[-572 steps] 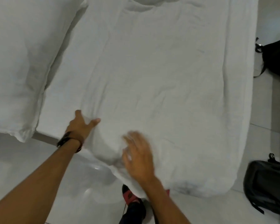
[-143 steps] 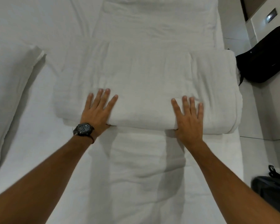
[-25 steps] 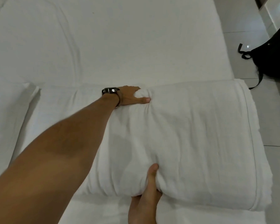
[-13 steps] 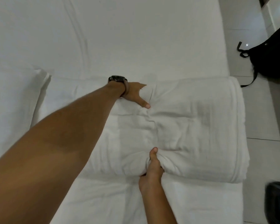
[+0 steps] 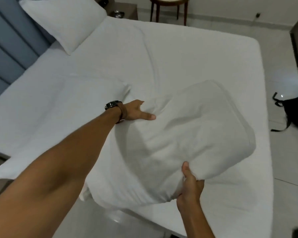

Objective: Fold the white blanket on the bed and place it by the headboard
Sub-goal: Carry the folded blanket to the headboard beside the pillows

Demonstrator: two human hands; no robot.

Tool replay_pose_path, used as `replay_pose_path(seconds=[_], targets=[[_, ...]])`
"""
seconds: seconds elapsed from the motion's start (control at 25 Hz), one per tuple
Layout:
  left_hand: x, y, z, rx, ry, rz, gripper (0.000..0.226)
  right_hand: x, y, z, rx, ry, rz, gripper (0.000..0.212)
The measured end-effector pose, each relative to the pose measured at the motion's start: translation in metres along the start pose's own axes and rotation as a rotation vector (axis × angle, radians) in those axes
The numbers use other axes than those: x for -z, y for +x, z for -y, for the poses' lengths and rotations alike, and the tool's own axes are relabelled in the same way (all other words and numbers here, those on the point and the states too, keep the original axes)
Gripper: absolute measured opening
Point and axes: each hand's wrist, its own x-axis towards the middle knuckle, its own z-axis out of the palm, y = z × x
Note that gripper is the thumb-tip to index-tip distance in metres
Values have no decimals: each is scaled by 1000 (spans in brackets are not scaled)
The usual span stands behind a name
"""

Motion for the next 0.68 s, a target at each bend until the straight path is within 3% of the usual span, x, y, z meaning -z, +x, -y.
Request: replay_pose_path(seconds=[0.08, 0.36, 0.68], targets=[[47, -67, 45, -29, -36, -86, 76, -34, -49, -33, 54, -60, 72, 49], [193, -259, 215, 7, -84, -340, 55, -156, -182, -152, 111, -218, 369, 56], [328, -328, 348, 126, -208, -545, 47, -334, -228, -247, 77, -314, 587, 59]])
